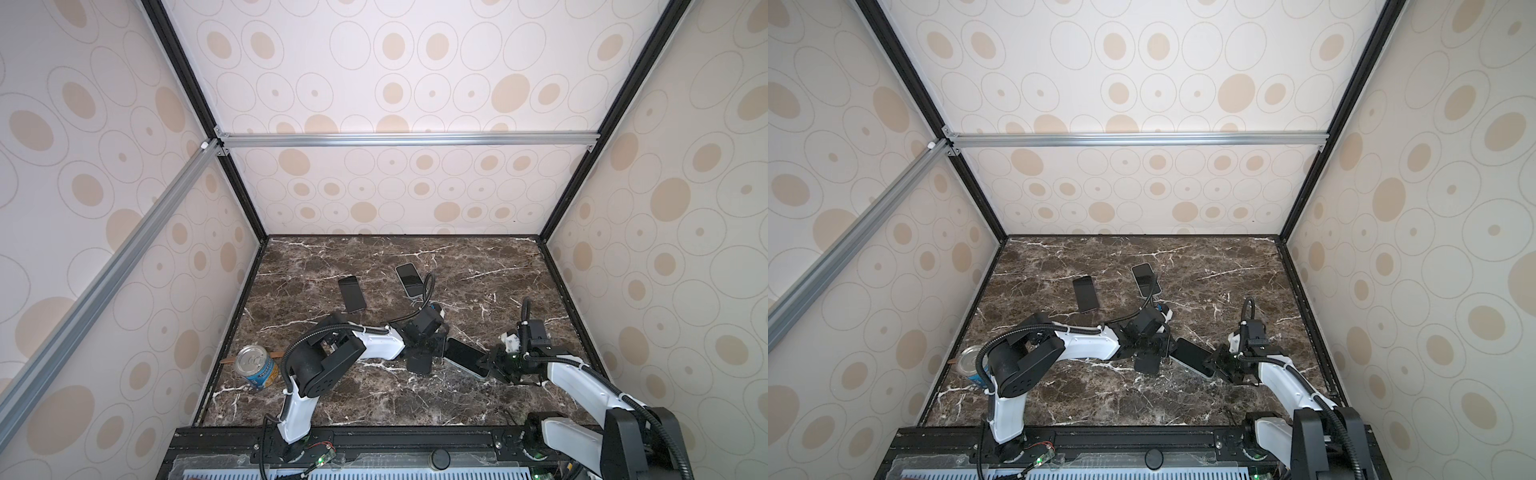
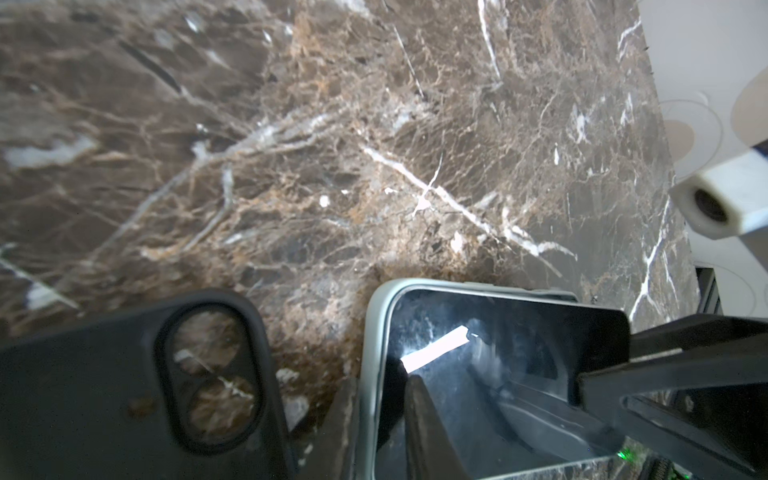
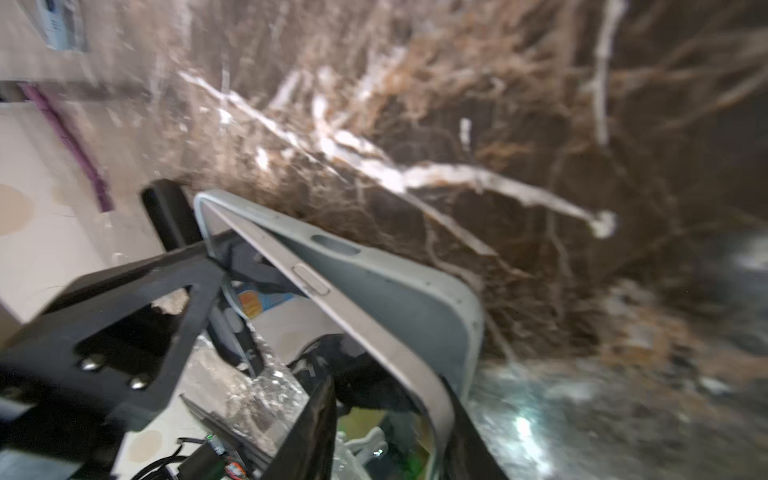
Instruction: Put the phone into the phone case
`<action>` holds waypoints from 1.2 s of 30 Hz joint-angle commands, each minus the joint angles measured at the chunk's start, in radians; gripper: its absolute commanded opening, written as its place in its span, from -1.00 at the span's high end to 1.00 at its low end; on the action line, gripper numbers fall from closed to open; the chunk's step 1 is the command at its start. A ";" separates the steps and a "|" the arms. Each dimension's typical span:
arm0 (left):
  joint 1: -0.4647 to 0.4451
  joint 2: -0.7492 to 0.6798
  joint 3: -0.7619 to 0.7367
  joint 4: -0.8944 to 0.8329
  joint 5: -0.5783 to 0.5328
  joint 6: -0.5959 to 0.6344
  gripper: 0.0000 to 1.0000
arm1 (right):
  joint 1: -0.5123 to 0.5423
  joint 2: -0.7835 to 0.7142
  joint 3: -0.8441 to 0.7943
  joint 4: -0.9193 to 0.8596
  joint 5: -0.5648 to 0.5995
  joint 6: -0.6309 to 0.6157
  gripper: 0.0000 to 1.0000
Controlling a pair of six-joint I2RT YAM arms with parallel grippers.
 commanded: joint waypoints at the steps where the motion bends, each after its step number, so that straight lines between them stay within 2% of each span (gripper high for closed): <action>1: -0.009 0.016 -0.011 -0.025 0.012 -0.007 0.57 | 0.004 0.007 -0.007 -0.118 0.107 -0.006 0.12; 8: -0.009 0.015 -0.012 -0.020 0.009 -0.007 0.58 | 0.004 -0.040 0.042 -0.207 0.140 -0.016 -0.18; 16: -0.009 0.015 -0.013 -0.016 0.023 -0.003 0.59 | 0.003 -0.096 0.094 -0.299 0.145 -0.032 -0.31; 24: -0.011 0.007 0.003 -0.019 0.039 0.006 0.60 | 0.004 -0.123 0.136 -0.375 0.197 -0.020 -0.48; 30: -0.015 0.002 0.027 -0.025 0.059 0.019 0.60 | 0.003 -0.162 0.128 -0.395 0.231 -0.002 -0.47; 36: -0.036 0.024 0.077 -0.041 0.085 0.035 0.58 | 0.004 -0.141 0.089 -0.369 0.213 -0.006 -0.08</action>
